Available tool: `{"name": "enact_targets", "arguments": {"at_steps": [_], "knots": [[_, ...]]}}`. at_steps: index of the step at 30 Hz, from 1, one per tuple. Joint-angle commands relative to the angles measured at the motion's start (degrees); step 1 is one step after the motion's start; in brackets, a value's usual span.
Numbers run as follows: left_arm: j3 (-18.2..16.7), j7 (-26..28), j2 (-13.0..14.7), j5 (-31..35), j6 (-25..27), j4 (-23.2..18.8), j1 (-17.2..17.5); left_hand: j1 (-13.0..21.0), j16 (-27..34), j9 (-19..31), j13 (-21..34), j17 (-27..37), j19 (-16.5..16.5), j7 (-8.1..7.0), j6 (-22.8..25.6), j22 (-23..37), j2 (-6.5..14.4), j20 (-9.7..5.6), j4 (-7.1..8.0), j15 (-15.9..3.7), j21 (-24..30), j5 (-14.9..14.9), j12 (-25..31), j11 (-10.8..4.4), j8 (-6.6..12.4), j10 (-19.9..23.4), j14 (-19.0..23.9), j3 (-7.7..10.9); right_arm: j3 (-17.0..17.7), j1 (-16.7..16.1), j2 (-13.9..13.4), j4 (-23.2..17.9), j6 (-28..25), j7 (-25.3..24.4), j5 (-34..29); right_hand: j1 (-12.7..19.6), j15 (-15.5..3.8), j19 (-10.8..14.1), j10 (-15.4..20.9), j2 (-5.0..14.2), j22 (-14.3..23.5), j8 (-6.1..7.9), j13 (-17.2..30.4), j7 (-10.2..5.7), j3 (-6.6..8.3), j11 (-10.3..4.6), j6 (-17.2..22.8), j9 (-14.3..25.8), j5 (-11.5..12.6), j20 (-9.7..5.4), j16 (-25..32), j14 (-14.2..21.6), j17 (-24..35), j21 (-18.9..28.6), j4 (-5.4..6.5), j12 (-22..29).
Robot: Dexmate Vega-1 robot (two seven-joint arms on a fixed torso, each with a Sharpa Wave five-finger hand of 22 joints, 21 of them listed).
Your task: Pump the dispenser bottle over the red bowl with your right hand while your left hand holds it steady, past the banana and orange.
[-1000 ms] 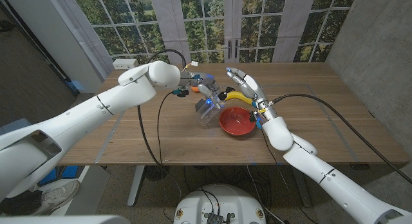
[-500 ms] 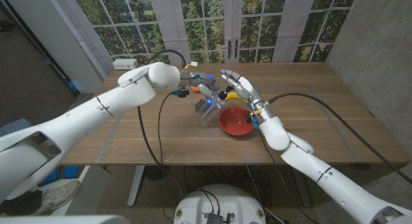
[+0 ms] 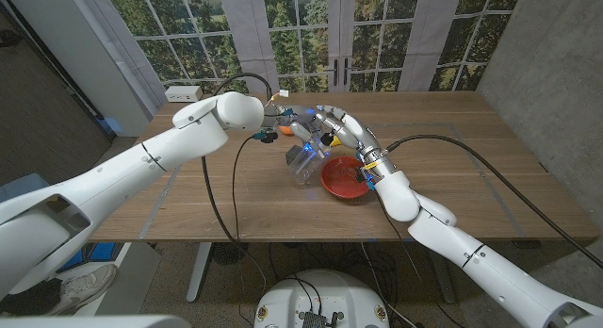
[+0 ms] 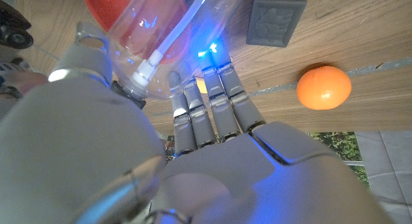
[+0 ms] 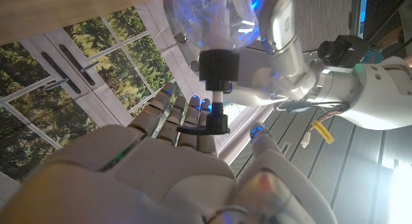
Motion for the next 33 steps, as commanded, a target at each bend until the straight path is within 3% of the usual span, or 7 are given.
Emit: {"name": "enact_targets", "arguments": {"at_steps": [1, 9, 13, 16, 18, 23, 33], "knots": [[-0.3, 1.2, 0.1, 0.2, 1.5, -1.2, 0.7, 18.4, 0.6, 0.0, 5.6, 0.2, 1.1, -2.81, 6.6, 0.2, 17.9, -7.06, -2.98, -15.62, 0.9, 0.4, 0.6, -9.67, 0.16, 11.0, 9.7, 4.01, -1.7, 0.1, -1.0, -2.6, -4.0, 2.3, -0.9, -0.7, -0.02, -0.7, 0.0, 1.3, 0.2, -0.27, 0.2, -0.54, 0.04, -0.22, -0.5, 0.2, 0.2, -0.09, -0.4, -0.7, 0.4, -0.1, 0.69, -0.2], [0.1, 1.1, 0.1, 0.6, 1.9, -1.4, 0.3, 18.6, 0.9, 0.0, 5.7, 0.2, 1.5, -2.4, 6.9, 0.1, 17.9, -7.19, -2.97, -15.59, 1.5, 0.5, 0.6, -9.31, -0.02, 11.3, 10.6, 4.0, -2.7, 0.5, -1.9, -4.3, -7.1, 5.5, 0.2, -3.2, 0.04, -2.6, -2.0, 0.7, 0.2, -0.81, 0.1, -0.73, -0.96, -0.32, -2.7, 0.2, -0.5, 0.14, -1.3, -2.7, 0.7, -0.3, 2.76, -0.7], [-0.1, 1.6, 0.1, 0.7, 2.0, -1.6, 0.5, 18.7, 0.9, 0.0, 5.8, 0.1, 1.6, -2.29, 7.1, 0.1, 17.8, -7.22, -3.01, -15.59, 1.8, 0.5, 0.7, -9.33, -0.06, 11.4, 10.8, 3.98, -3.0, 0.3, -2.5, -7.5, -13.2, 8.5, 0.0, -6.3, -0.25, -5.5, -5.2, 0.34, 0.2, -1.13, -0.1, -0.6, -1.98, -0.24, -5.5, 0.1, -0.6, -0.11, -2.4, -5.0, 0.8, -0.6, 5.4, -1.4], [-0.1, 1.6, 0.1, 0.7, 2.0, -1.6, 0.5, 18.8, 0.9, 0.0, 5.8, 0.1, 1.7, -2.26, 7.3, 0.1, 17.7, -7.26, -3.05, -15.6, 1.9, 0.6, 0.6, -9.19, -0.11, 11.4, 11.0, 3.96, -3.5, 0.8, -2.6, -7.0, -12.4, 8.9, 0.9, -7.7, -0.05, -7.5, -7.6, -0.04, 0.1, -1.35, -0.2, -0.78, -2.35, -0.28, -7.9, 0.0, -0.4, -0.14, -3.6, -7.2, 0.6, -0.8, 6.69, -1.6], [-0.1, 1.6, 0.2, 0.7, 2.0, -1.7, 0.4, 18.9, 0.9, 0.0, 5.9, 0.0, 1.7, -2.16, 7.3, 0.1, 17.7, -7.31, -3.03, -15.58, 2.1, 0.6, 0.7, -9.01, -0.17, 11.5, 11.1, 3.96, -3.9, 1.5, -2.9, -5.2, -8.9, 8.7, 1.7, -8.0, -0.03, -7.6, -7.9, -0.13, 0.1, -1.37, -0.3, -0.57, -2.43, -0.27, -8.4, 0.0, -0.3, -0.1, -3.8, -7.5, 0.5, -0.7, 6.95, -1.6], [-0.2, 1.7, 0.1, 0.6, 2.1, -1.8, 0.5, 18.9, 0.9, 0.0, 6.0, 0.0, 1.7, -2.14, 7.4, 0.1, 17.6, -7.37, -3.03, -15.58, 2.2, 0.6, 0.7, -9.04, -0.24, 11.5, 11.2, 3.96, -4.7, 1.7, -3.2, -7.2, -13.0, 10.8, 1.2, -8.9, -0.78, -8.4, -9.8, -0.13, 0.0, -1.39, -0.4, -0.69, -2.51, -0.71, -10.1, -0.1, -0.1, -1.28, -4.4, -8.6, 0.2, -0.6, 8.06, -1.7], [-0.1, 1.7, 0.3, 0.6, 2.2, -1.9, 0.4, 19.1, 0.8, 0.0, 6.0, -0.2, 1.6, -2.0, 7.7, 0.1, 17.5, -7.48, -3.0, -15.57, 2.7, 0.6, 0.6, -9.12, -0.44, 11.6, 11.5, 3.97, -5.2, 2.2, -2.8, -5.3, -10.6, 9.9, 2.2, -9.3, -0.89, -8.5, -10.3, -0.24, 0.0, -1.31, -0.5, -0.59, -2.47, -0.81, -10.9, -0.2, 0.1, -1.73, -4.8, -8.9, -0.1, -0.4, 8.59, -1.6]]}}
